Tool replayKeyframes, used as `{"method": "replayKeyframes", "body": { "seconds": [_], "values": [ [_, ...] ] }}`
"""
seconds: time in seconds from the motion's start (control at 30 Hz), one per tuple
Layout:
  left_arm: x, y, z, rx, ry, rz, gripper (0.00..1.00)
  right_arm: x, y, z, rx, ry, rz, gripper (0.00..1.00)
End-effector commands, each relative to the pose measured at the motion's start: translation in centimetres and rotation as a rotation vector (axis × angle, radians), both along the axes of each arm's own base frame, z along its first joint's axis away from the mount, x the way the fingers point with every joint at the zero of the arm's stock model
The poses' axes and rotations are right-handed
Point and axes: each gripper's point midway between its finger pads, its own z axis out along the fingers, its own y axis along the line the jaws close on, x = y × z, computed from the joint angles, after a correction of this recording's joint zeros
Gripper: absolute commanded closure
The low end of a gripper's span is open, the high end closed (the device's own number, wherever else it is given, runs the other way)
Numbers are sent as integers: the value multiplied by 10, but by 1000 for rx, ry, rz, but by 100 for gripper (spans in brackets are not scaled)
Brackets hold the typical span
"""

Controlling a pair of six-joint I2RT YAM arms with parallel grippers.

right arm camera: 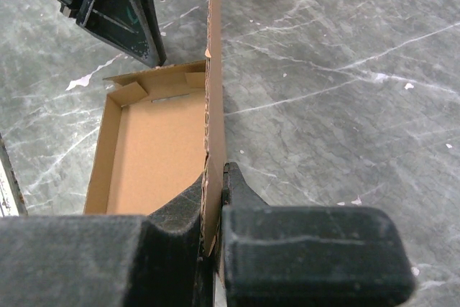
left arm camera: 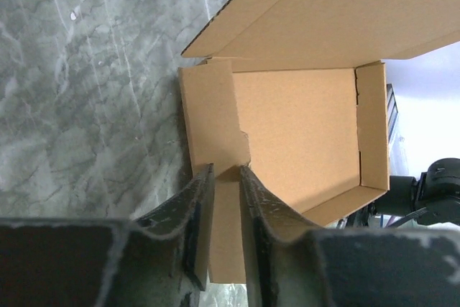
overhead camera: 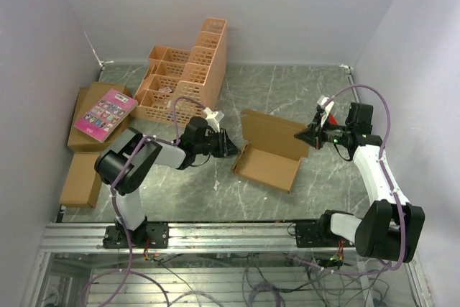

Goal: Fold the paper box

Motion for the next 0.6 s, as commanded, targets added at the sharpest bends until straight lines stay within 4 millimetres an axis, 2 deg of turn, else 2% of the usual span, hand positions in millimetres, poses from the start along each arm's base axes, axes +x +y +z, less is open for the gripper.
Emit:
{"method": "replayKeyframes", "body": {
  "seconds": [0.0, 0.17, 0.3, 0.43, 0.57],
  "values": [
    [7, 7, 9, 9, -32, 10, 73, -2, 4, 8, 8, -33, 26, 100],
    [4, 9, -2, 52, -15, -12, 86, -2, 5, 8, 8, -33, 25, 100],
    [3, 9, -5, 68, -11, -29, 92, -2, 5, 8, 9, -35, 25, 100],
    [2, 8, -3, 74, -19, -50, 91, -1, 5, 8, 8, -35, 25, 100],
    [-1, 6, -2, 61, -12, -70, 78, -1, 5, 8, 9, -34, 25, 100]
  ]
}}
